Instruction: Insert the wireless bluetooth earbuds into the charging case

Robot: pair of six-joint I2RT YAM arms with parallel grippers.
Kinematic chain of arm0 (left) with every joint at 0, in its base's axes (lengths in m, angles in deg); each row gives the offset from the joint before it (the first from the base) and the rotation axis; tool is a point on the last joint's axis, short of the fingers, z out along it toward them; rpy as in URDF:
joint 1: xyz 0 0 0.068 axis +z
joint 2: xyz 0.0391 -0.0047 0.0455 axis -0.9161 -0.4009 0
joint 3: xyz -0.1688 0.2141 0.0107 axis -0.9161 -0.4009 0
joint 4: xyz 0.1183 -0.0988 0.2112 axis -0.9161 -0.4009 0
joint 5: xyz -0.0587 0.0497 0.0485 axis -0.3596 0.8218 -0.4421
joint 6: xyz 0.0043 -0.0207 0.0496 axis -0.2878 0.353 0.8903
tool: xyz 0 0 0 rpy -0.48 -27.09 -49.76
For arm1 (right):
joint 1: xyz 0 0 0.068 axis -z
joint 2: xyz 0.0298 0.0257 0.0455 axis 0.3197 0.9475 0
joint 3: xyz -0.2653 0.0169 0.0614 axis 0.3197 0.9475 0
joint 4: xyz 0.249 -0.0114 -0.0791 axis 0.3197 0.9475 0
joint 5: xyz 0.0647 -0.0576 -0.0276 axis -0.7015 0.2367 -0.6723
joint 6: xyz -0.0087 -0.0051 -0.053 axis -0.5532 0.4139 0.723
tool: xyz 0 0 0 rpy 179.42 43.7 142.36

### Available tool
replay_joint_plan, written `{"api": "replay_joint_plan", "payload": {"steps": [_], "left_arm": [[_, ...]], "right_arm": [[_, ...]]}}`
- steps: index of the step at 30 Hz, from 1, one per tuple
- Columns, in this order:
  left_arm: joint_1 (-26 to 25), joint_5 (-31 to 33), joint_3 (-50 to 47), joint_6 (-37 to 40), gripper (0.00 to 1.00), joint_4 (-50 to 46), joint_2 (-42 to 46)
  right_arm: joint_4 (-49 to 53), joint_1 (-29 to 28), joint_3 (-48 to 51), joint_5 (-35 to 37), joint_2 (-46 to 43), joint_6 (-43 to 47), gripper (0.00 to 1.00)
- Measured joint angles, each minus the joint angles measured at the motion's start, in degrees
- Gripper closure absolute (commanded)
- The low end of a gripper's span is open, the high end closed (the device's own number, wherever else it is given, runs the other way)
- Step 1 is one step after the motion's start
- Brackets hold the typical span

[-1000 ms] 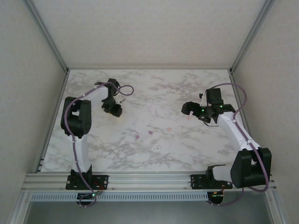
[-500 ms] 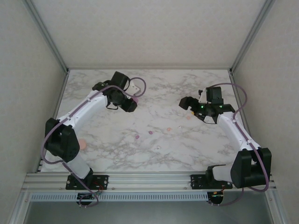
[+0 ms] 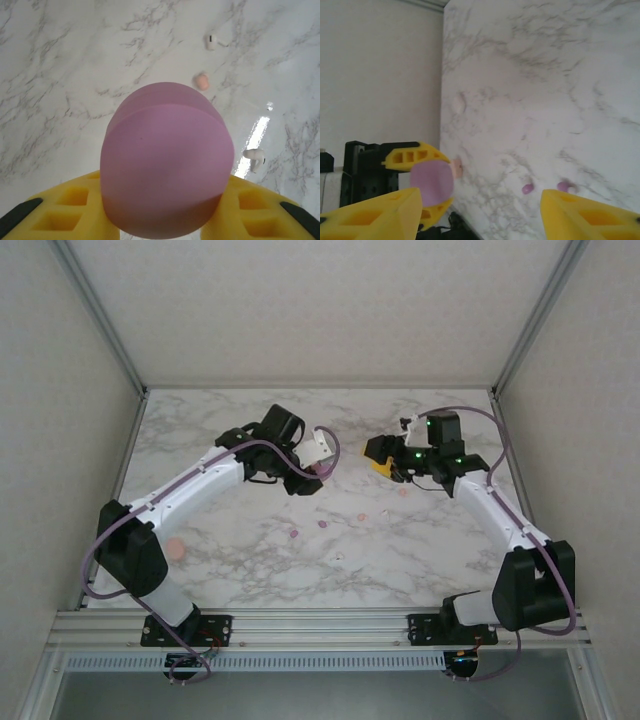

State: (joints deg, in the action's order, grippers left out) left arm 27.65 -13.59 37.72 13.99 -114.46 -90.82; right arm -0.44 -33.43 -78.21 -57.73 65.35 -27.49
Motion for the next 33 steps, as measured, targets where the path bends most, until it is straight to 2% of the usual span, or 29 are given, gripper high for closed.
{"api": "replay_joint_plan", "payload": {"steps": [6,12,21,27,33], "left_arm": [[-0.6,-0.6,2.9,1.5,0.79,-0.5,0.0],[-0.6,-0.8,3.7,2.5,0.79,-1.7,0.0],[-0.9,-0.7,3.9,2.7,0.79,-2.4,0.0],[-1.0,-0.5,4.1,2.7,0.79,-2.4,0.0],[-1.1,-0.1,5.0,2.7,0.79,-2.5,0.0]], "right_arm": [[-2.6,-4.2,-3.0,-4.9,3.8,-0.5,0.42],[-2.5,-7.7,-6.6,-8.0,7.6,0.7,0.39],[-2.3,-8.2,-7.3,-10.3,8.2,1.6,0.44],[-0.7,-8.8,-8.4,-12.2,9.0,3.4,0.54],[2.0,-8.9,-9.4,-13.6,10.1,5.4,0.56]]}}
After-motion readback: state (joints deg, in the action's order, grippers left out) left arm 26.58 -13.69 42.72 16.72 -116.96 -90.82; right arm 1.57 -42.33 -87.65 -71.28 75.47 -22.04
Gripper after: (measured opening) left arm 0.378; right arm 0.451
